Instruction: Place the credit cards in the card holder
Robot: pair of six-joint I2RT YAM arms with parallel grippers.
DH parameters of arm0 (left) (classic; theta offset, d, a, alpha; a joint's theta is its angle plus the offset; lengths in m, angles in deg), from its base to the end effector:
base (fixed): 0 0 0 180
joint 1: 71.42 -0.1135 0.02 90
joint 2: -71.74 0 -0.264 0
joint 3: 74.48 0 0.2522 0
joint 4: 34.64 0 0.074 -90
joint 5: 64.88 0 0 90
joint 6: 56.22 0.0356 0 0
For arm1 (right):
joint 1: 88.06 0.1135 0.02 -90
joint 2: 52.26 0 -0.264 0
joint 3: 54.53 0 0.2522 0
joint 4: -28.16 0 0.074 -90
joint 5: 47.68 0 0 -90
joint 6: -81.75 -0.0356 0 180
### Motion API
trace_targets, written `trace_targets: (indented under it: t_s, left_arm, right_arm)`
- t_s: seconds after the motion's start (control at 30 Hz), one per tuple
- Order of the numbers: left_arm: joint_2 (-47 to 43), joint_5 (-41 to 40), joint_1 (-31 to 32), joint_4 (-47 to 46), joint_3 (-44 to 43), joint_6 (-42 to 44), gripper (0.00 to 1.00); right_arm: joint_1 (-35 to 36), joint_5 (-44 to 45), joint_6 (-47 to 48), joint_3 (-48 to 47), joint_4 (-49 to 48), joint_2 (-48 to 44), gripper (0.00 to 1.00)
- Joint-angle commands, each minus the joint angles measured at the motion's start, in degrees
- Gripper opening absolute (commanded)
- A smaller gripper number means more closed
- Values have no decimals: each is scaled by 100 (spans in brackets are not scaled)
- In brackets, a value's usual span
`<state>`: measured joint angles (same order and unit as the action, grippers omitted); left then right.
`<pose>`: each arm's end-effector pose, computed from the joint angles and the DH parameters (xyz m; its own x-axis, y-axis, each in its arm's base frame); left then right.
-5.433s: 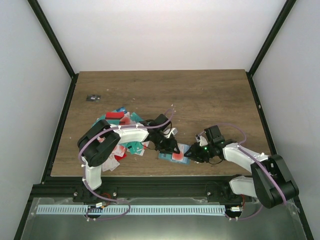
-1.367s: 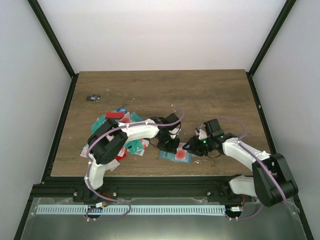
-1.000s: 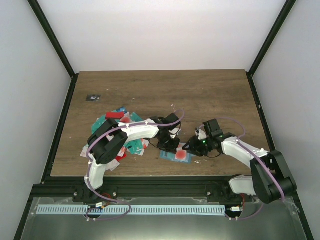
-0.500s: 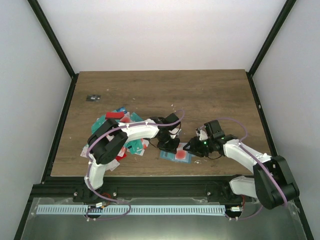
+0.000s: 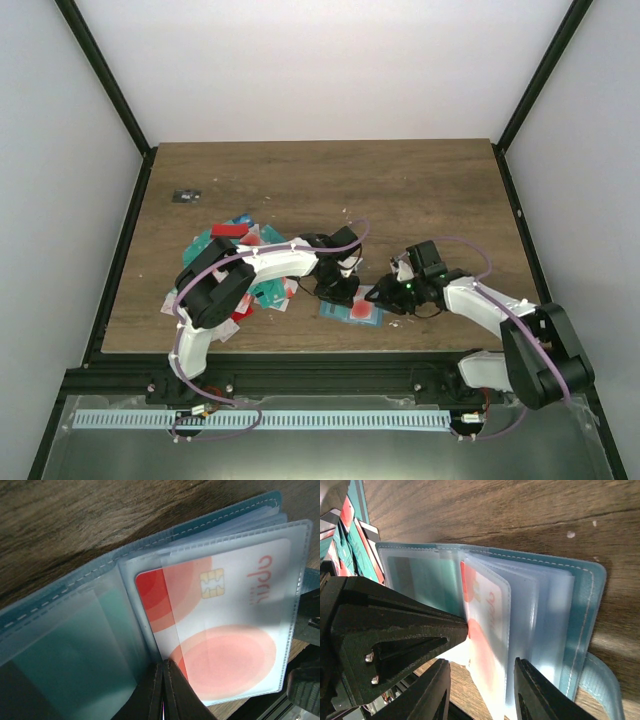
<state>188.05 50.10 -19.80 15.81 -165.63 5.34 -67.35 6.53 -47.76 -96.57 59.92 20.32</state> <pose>0.2314 -0.3164 0.1400 -0.8983 0.4388 -0.0237 0.3957 0.7841 -0.4780 0.1853 0.0923 0.1462 -0.9832 0.1800 -0.0292 0.1094 0.7104 0.6952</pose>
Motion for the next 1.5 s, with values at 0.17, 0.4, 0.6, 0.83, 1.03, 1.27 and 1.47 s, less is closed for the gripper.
trace_targets:
  t_s: [0.17, 0.4, 0.6, 0.83, 1.03, 1.27, 1.47]
  left_arm:
    - [197, 50, -12, 117, -41, 65, 4]
    - [-93, -182, -100, 505, -412, 54, 4]
    - [-812, -576, -429, 858, -372, -59, 7]
    - [-2188, -1221, -1215, 1264, 391, -137, 14]
    - [-3438, -1472, -1916, 1404, 1366, -284, 20]
    - [-4407, -1860, -2223, 1400, 2447, -783, 52]
    - [-5028, -2052, -2632, 1389, 3150, -1119, 72]
  right_arm:
    - [-1, -294, 65, -135, -328, 196, 37]
    - [14, -456, 66, -247, -383, 347, 37]
    - [214, -471, 3, -735, -147, 552, 38]
    - [1292, -854, -289, -1998, -463, 1449, 41]
    - [2068, -1056, -243, -3625, -630, 2164, 45]
    - [2091, -707, -188, -3957, -575, 2440, 45]
    - [2095, -473, -278, -4015, -698, 2787, 44]
